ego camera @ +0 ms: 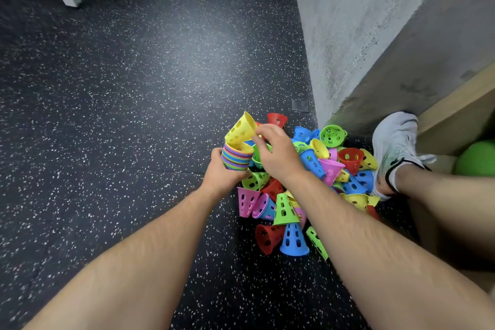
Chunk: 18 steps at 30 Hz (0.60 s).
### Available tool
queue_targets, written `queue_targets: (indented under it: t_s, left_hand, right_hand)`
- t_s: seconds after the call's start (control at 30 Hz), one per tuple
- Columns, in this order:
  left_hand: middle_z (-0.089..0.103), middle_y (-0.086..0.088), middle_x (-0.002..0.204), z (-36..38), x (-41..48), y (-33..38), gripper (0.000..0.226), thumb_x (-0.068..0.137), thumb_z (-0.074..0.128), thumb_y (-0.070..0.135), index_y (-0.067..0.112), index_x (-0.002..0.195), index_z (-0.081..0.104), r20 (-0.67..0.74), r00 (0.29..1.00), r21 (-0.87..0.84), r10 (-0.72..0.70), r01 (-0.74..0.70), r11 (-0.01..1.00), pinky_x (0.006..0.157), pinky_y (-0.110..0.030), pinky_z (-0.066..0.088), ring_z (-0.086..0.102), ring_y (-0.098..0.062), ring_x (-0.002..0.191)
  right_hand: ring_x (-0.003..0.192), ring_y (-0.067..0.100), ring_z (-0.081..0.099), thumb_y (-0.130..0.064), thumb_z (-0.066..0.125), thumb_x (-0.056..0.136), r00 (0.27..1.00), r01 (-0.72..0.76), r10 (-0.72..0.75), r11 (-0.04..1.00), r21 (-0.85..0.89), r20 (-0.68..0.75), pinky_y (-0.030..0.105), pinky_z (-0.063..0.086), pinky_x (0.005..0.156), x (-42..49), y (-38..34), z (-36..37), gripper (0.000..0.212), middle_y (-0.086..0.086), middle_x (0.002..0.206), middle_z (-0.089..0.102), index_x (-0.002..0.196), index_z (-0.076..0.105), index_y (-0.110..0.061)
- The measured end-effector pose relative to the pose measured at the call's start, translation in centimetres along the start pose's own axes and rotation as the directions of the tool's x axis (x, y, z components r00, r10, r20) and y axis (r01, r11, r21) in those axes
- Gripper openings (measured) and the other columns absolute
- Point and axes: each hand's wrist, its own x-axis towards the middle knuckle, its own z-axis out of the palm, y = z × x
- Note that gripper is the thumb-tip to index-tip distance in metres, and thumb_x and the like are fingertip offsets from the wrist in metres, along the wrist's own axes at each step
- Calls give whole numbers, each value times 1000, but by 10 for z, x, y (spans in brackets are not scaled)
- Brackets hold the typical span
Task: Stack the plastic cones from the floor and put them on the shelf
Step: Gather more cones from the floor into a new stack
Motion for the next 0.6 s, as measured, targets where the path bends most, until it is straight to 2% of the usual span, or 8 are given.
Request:
queue_targets:
  t_s: [0.07,0.17,0.3,0.4,0.47,0.53,0.6]
  left_hand:
    - [66,0,98,1,0,-3,71,67,91,13,18,120,43,-21,1000,-26,-6,5,1000,67,-25,50,64,-11,78]
    - [65,2,100,-3,0,-8,72,68,91,12,19,121,43,-36,999,-23,6,-7,1000,75,-27,53,65,-14,84]
    - [65,3,99,-6,1,-11,68,69,90,7,19,120,46,-3,1000,-9,14,-15,1000,63,-10,48,63,-8,81]
    - [65,4,99,-5,2,-13,67,71,90,7,18,121,47,8,1000,0,16,-16,1000,60,-7,46,61,-2,79]
    - [65,4,100,-3,3,-16,67,70,90,11,21,121,47,11,1000,31,13,-13,999,66,-13,49,62,-5,80]
    - [66,4,100,-1,5,-22,69,67,90,15,23,120,46,16,1000,33,3,-4,999,78,-26,56,66,-13,86]
    - [67,3,102,1,6,-29,70,64,90,19,26,118,47,26,1000,30,-8,8,1000,88,-41,59,68,-16,90]
  right_hand:
    - [109,11,52,-15,56,98,998,-4,5,1000,-14,55,21,38,98,-7,1,0,19,4,116,61,111,66,-8]
    - [108,14,54,-10,54,97,998,24,-22,999,-27,63,24,40,97,-11,6,0,19,4,114,60,112,66,-7]
    - [114,9,54,-15,58,94,964,31,-20,999,-38,264,20,38,102,-16,7,3,24,-2,120,63,117,66,-16]
    - [119,9,54,-14,54,89,950,-113,120,993,-43,288,23,39,102,-15,9,6,42,-4,126,62,130,58,-23]
    - [120,17,53,-8,49,87,951,-159,193,975,-153,242,31,41,103,-13,19,7,45,0,126,61,131,56,-19]
    - [125,25,46,-2,50,81,945,-107,208,927,-360,254,37,38,106,-12,31,11,47,3,131,56,125,59,-17]
    - [131,25,39,-1,52,78,922,-97,256,880,-465,291,38,33,109,-13,42,14,48,1,139,49,120,62,-22]
